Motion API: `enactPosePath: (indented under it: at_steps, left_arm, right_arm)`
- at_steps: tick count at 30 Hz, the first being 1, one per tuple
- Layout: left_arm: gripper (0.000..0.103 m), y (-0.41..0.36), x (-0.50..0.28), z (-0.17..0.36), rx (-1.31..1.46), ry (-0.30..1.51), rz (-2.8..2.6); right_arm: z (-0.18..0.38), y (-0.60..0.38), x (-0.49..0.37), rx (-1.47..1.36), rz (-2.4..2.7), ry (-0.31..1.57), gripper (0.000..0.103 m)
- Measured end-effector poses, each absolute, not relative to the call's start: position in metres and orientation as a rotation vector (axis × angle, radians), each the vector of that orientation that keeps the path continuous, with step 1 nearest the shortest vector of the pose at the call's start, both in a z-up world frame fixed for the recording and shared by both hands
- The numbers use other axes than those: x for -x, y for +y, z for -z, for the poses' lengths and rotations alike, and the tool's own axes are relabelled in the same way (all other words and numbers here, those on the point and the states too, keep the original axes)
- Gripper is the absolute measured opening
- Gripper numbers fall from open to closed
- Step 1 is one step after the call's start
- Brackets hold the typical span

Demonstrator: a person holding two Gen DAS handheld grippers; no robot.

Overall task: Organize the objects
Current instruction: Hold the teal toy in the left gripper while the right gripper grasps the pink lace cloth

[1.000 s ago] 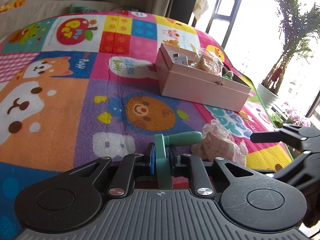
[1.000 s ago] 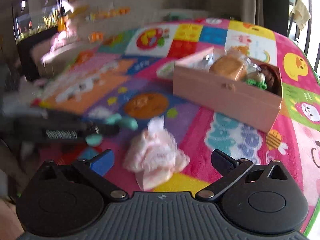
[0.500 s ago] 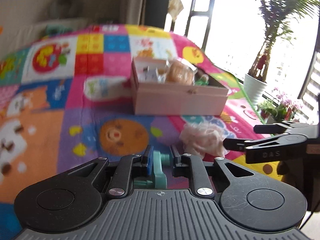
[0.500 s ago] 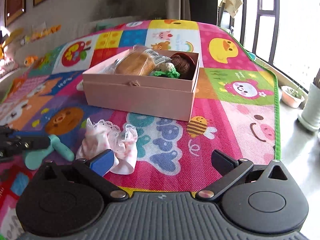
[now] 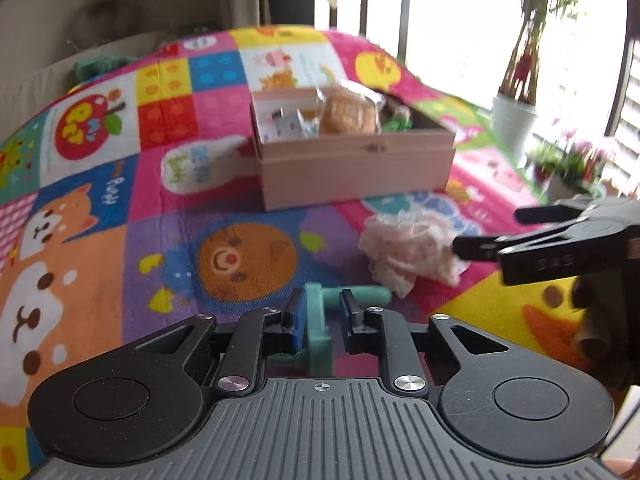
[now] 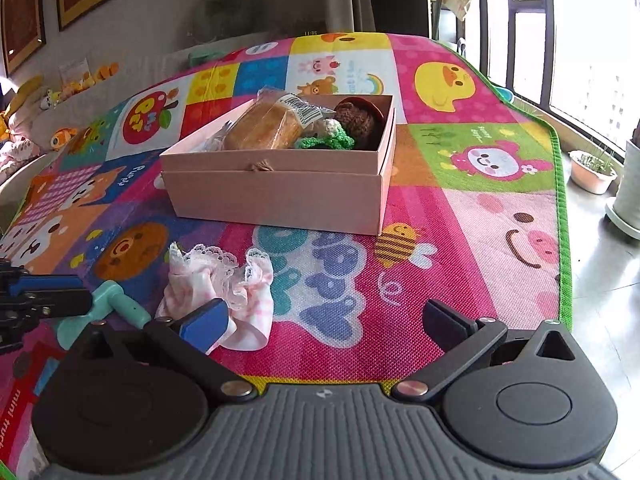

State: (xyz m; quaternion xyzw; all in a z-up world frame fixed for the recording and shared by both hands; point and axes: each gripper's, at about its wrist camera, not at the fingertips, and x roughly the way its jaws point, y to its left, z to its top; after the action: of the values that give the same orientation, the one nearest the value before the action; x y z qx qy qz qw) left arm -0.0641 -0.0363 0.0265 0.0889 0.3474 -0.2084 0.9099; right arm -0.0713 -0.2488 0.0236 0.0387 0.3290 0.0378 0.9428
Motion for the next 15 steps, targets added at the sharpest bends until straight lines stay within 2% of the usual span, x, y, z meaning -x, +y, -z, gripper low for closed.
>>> enactPosePath:
  at_steps: [2, 12, 15]
  left_arm:
    - [0.022, -0.043, 0.056, -0.018, -0.21, 0.772, 0.41]
    - [0.023, -0.04, 0.052, -0.017, -0.177, 0.779, 0.409]
    - [0.023, -0.04, 0.052, -0.017, -0.169, 0.783, 0.409]
  right_arm:
    - [-0.024, -0.249, 0.071, -0.083, -0.078, 0.668, 0.103]
    - [-0.031, -0.246, 0.078, -0.092, -0.125, 0.622, 0.103]
    - [-0.037, -0.243, 0.069, -0.173, -0.251, 0.678, 0.091]
